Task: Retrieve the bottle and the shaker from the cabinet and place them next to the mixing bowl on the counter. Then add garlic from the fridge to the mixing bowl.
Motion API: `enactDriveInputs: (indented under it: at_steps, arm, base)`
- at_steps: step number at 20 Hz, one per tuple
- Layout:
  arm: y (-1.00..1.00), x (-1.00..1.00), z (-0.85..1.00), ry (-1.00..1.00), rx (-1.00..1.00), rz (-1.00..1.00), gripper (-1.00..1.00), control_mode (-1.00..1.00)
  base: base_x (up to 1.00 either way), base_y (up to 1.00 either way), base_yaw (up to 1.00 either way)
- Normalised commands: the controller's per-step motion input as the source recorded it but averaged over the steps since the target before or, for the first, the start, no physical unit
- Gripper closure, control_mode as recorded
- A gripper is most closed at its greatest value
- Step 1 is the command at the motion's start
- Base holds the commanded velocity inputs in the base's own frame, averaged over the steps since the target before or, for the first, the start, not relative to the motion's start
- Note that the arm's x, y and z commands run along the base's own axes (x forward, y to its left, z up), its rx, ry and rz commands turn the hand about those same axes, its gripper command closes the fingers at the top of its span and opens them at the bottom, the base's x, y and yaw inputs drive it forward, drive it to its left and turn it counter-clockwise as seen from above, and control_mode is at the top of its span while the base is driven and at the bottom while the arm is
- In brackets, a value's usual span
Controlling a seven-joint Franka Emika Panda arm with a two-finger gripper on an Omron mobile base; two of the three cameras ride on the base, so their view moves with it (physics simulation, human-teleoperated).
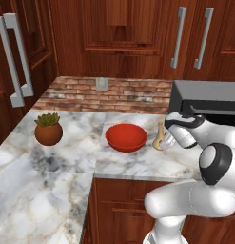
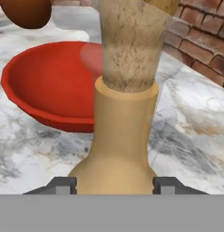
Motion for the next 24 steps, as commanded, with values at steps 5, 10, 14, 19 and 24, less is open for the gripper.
enactDriveInputs:
  at_steps: [5,10,14,19,24]
  arm:
    - [0.0,0.06,-0.18,0.0,0.0,0.0,1.0,-1.0]
    - [0.0,0.19,-0.12,-0.01,0.02,-0.01,1.0,-1.0]
    - [0.0,0.26,-0.03,-0.02,0.11,-0.03,1.0,-1.0]
    - [0.0,0.19,-0.12,0.0,0.04,-0.03,1.0,-1.0]
    - [0.0,0.05,-0.34,0.0,0.0,-0.01,1.0,-1.0]
  base:
    - [0.0,0.0,0.0]
    - [0.0,0.0,0.0]
    - [0.0,0.0,0.0]
    - [0.0,0.0,0.0]
    - [0.0,0.0,0.0]
